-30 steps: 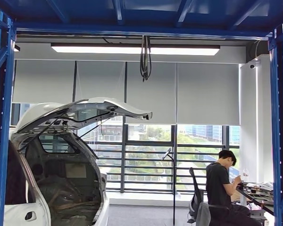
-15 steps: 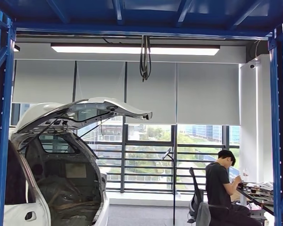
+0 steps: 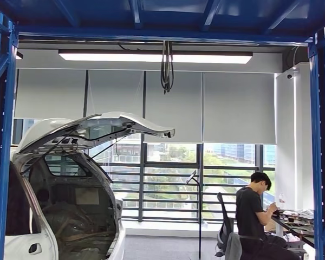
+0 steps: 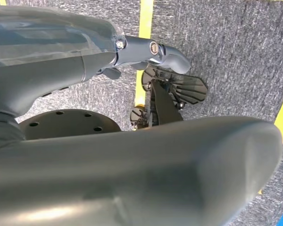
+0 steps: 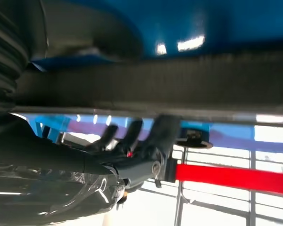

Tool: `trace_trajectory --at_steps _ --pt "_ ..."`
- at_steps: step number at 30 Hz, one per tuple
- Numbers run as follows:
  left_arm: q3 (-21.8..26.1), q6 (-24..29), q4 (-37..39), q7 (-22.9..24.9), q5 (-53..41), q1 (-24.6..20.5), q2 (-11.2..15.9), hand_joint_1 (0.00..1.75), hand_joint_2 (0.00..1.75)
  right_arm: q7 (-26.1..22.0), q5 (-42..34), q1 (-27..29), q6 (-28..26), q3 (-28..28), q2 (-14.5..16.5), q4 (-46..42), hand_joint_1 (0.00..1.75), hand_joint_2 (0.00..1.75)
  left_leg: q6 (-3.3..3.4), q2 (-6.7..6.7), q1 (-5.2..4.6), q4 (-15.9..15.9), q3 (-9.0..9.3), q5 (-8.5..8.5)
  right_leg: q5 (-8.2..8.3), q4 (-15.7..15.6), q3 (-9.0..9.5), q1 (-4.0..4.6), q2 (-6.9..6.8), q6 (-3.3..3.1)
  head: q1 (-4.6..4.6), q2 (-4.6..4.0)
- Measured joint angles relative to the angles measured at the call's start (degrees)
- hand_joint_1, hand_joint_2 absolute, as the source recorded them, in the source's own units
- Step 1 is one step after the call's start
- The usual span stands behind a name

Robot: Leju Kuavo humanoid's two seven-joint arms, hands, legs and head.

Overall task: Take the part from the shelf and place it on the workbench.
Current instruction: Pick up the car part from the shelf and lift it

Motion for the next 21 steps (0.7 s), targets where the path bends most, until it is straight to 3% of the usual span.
trace_trajectory --at_steps 15,19,21 --pt "-0.50 0.14 0.00 -3.13 -0.70 0.09 -0.04 0.00 0.00 -0.47 3.62 3.95 -2.03 -4.09 -0.57 -2.85 1.75 1.75 0.00 -0.01 0.00 0.00 0.00 0.00 0.00 0.00 0.01 0.00 -0.02 0.00 0.00 0.00" --pt "-1.24 -0.01 0.00 -6.02 -1.13 0.14 -0.05 0.00 1.75 -0.45 4.77 6.97 -3.03 -6.03 -0.77 -6.03 1.75 1.75 0.01 -0.01 -0.01 0.00 -0.03 -0.01 0.00 0.00 -0.02 0.00 -0.01 0.00 0.00 0.00" --pt "-1.46 0.02 0.00 -6.71 -1.20 0.19 -0.06 0.00 1.75 -0.45 5.31 8.44 -3.54 -6.91 -0.86 -8.17 1.75 1.75 0.01 -0.01 -0.01 0.00 -0.04 -0.01 -0.01 0.00 -0.03 0.00 -0.01 0.00 0.00 0.00"
